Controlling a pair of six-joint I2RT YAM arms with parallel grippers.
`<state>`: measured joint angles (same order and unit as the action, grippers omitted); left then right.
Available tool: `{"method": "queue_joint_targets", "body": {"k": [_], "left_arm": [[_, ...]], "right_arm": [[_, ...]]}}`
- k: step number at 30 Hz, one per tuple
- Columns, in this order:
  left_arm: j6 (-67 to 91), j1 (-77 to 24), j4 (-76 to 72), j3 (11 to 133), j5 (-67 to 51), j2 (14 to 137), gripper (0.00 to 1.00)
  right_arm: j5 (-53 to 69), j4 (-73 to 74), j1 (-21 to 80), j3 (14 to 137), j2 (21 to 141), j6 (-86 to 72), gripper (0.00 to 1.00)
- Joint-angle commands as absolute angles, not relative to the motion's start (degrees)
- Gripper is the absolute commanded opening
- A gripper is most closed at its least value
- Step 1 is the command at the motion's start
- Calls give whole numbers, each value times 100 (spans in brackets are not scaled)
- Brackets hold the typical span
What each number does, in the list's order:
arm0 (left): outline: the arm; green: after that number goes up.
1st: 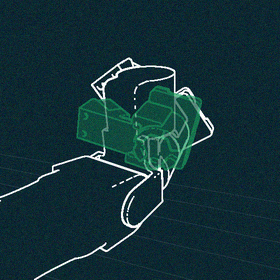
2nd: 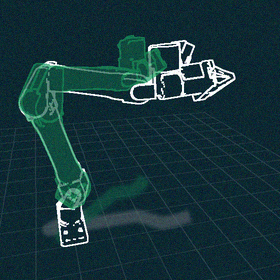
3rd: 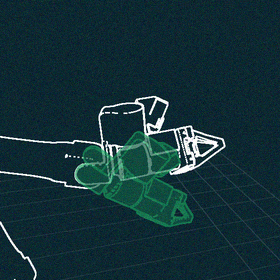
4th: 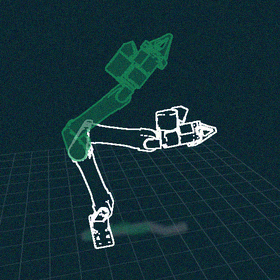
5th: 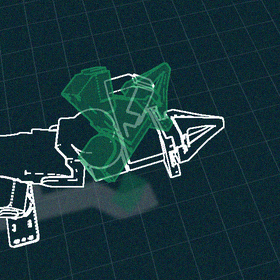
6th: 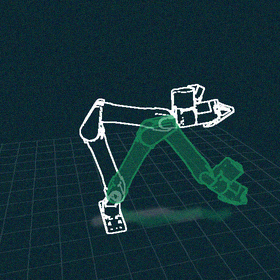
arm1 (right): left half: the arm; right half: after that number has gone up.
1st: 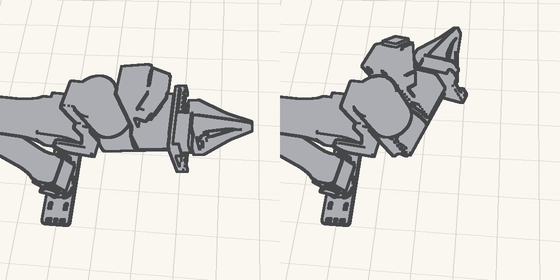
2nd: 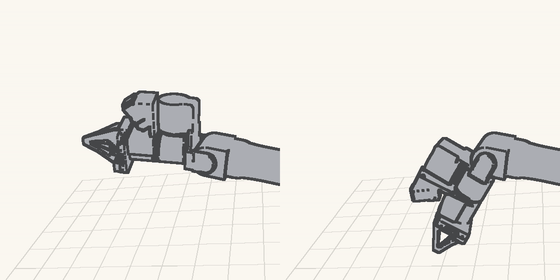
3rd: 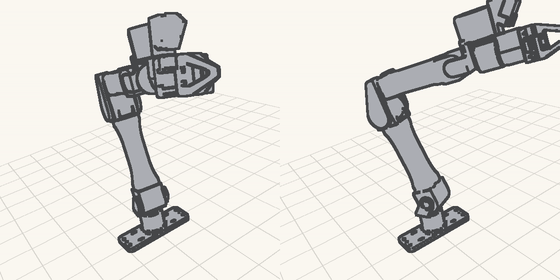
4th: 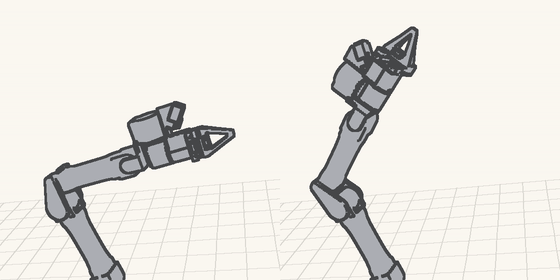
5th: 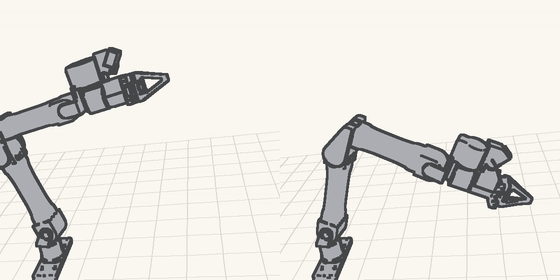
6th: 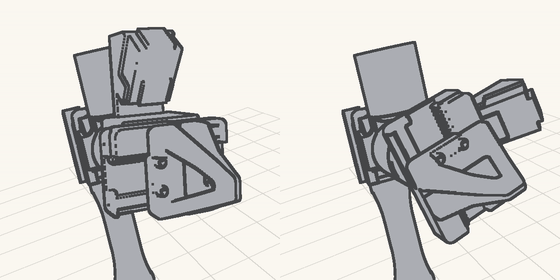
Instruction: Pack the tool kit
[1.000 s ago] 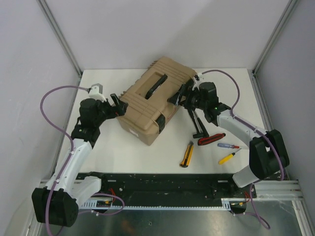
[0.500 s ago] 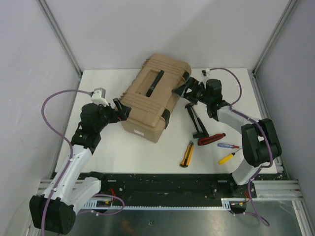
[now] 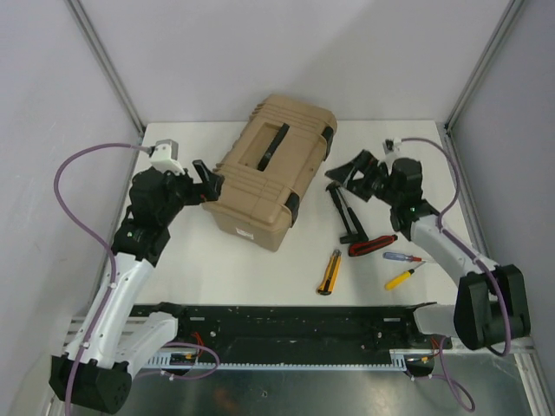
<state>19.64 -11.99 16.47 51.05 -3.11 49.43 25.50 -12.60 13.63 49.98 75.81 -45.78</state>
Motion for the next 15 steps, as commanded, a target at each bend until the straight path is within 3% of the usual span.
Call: {"method": "queue_joint_targets", "body": {"k": [1, 8, 15], "left_arm": [[1696, -1234, 1622, 5433, -1088, 5165, 99], [1796, -1231, 1621, 5263, -665, 5368, 99], [1907, -1234, 1614, 5116, -1295, 5837, 99]], "right_arm": [[2732, -1768, 1624, 4021, 7032, -5189, 99], [2541, -2776, 2405, 3617, 6912, -5565, 99], [2558, -4142, 2782, 4011, 8013, -5824, 99]]}}
